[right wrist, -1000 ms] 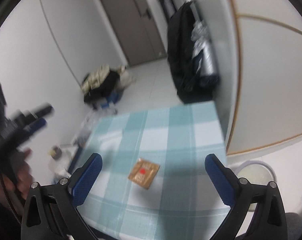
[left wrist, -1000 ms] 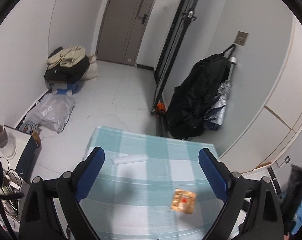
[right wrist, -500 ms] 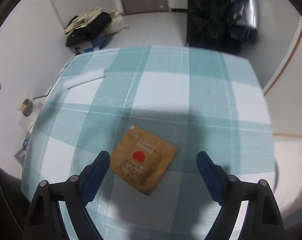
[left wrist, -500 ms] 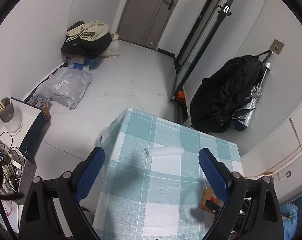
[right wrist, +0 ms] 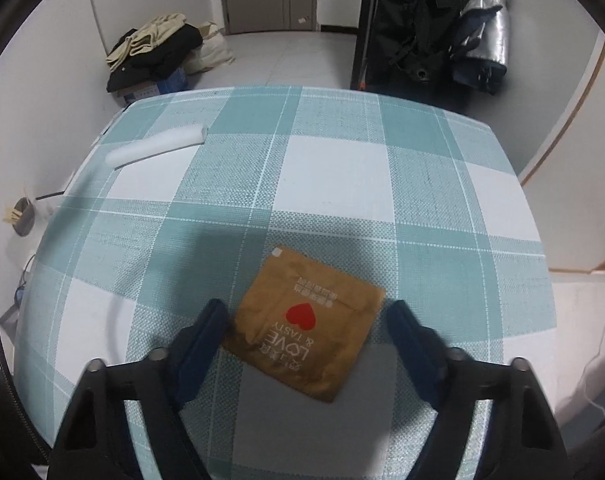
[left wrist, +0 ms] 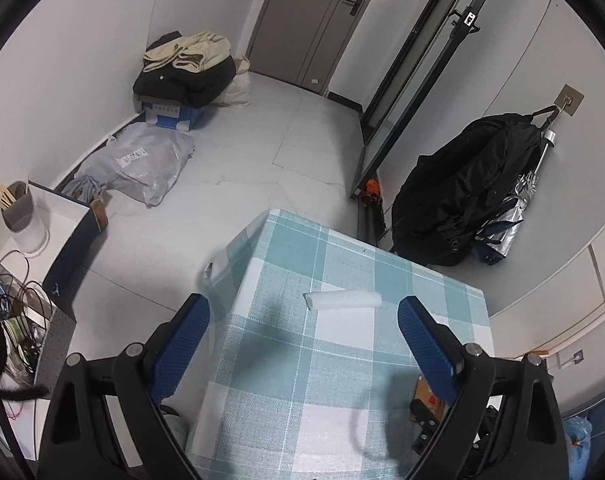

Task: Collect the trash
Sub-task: 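Grasp the brown heart-printed packet with the right tool while the left tool grasps the white foam strip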

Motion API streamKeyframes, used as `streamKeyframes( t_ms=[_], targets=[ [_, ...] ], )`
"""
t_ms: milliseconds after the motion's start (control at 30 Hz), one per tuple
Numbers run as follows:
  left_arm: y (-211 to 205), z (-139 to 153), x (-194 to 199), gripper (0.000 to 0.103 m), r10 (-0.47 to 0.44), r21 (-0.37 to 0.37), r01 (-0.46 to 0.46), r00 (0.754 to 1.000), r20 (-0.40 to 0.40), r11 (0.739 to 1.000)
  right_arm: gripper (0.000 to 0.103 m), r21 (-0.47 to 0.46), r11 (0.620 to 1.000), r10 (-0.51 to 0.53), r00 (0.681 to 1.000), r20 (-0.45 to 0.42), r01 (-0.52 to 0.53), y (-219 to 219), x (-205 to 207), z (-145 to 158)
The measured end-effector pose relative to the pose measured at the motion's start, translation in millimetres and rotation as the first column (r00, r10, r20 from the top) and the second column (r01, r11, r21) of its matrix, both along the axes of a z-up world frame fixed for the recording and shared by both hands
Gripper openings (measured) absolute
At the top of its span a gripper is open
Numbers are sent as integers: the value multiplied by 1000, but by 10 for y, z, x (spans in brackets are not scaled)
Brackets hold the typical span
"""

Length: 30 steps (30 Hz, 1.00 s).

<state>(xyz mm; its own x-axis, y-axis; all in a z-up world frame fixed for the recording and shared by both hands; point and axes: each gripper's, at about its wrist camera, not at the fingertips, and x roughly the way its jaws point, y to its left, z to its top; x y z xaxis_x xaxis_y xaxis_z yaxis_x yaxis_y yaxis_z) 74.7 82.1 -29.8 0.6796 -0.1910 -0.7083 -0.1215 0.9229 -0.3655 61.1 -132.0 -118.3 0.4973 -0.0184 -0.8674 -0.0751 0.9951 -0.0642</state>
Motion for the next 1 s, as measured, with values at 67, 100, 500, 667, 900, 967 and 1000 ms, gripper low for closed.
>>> streamKeyframes(
  t_ms=[67,100,500,667,900,967,1000],
  targets=[
    [-12,-7,11,93,3,4,-3,1000,-4,1000,59,-8,1000,12,1000,16,-11,8,-16,-4],
    [-17,-15,8,93,3,7,-3,1000,-7,1000,55,-13,1000,15,1000,25,-15,5,-16,-6],
    [-137,52,54,93,-5,72,8,999,-38,997,2,117,993,15,999,28,-18,-244,-85,73],
    [-169,114,186,93,-39,90,45,997,-68,995,1,271,962,14,999,47,-26,-363,-122,214],
    [-349,-26,730,93,-217,195,250,960,-174,948,47,324,946,-6,1000,-23,13,-299,-110,143],
    [-388,-131,912,93,-254,216,301,942,-219,929,55,320,947,-12,1000,-18,17,-232,-102,132],
    [-417,-170,965,93,-276,221,326,934,-229,919,57,301,953,-3,1000,-19,9,-184,-90,127]
  ],
)
